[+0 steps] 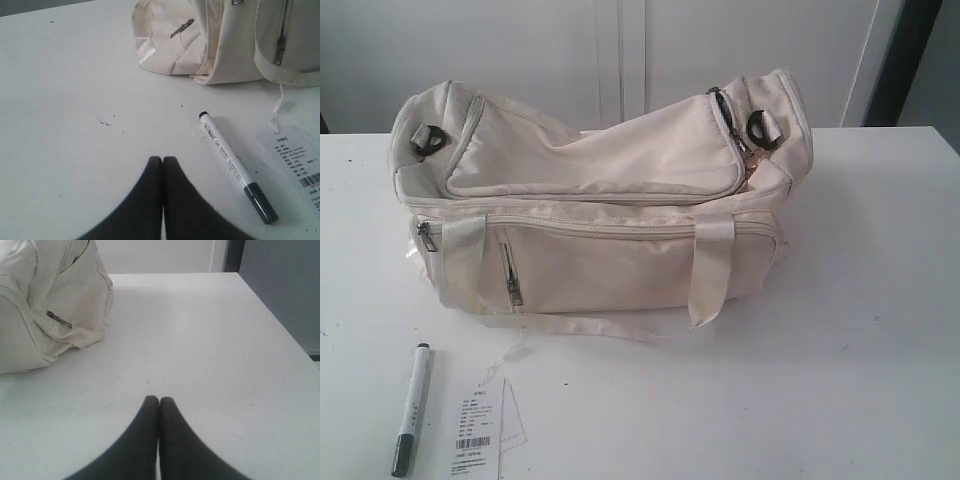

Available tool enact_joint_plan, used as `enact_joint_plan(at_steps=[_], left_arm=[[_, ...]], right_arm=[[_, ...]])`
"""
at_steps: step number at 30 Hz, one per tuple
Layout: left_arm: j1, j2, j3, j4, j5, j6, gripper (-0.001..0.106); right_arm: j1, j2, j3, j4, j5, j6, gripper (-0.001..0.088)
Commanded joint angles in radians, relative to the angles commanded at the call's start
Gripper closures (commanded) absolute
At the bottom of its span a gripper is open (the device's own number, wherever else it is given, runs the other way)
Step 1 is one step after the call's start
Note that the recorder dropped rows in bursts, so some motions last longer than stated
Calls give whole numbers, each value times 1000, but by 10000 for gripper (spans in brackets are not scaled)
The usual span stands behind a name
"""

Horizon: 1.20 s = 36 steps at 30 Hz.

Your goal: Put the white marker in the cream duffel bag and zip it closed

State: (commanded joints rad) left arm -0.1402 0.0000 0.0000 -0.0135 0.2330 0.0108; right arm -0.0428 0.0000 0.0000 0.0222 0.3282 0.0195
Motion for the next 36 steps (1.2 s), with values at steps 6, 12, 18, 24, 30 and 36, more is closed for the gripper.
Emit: enact_joint_plan(at_steps=[6, 12, 18, 24, 30, 36], left_arm=[[0, 0, 0, 0, 0, 11, 1053], [0, 0, 0, 0, 0, 7, 1053], [0, 0, 0, -32, 0, 7, 1053], [0, 0, 0, -32, 0, 7, 1053], [0, 0, 0, -32, 0, 7, 1053], [0, 0, 0, -32, 0, 7, 1053]], right_arm=[[0, 0, 0, -90, -85, -59, 868], [0, 0, 0, 28, -314, 10, 868], [0, 0, 0, 69, -570, 191, 868], [0, 0, -4, 71, -810, 273, 868], [0, 128, -152, -6, -812, 271, 868], [0, 290, -262, -22, -823, 269, 868]])
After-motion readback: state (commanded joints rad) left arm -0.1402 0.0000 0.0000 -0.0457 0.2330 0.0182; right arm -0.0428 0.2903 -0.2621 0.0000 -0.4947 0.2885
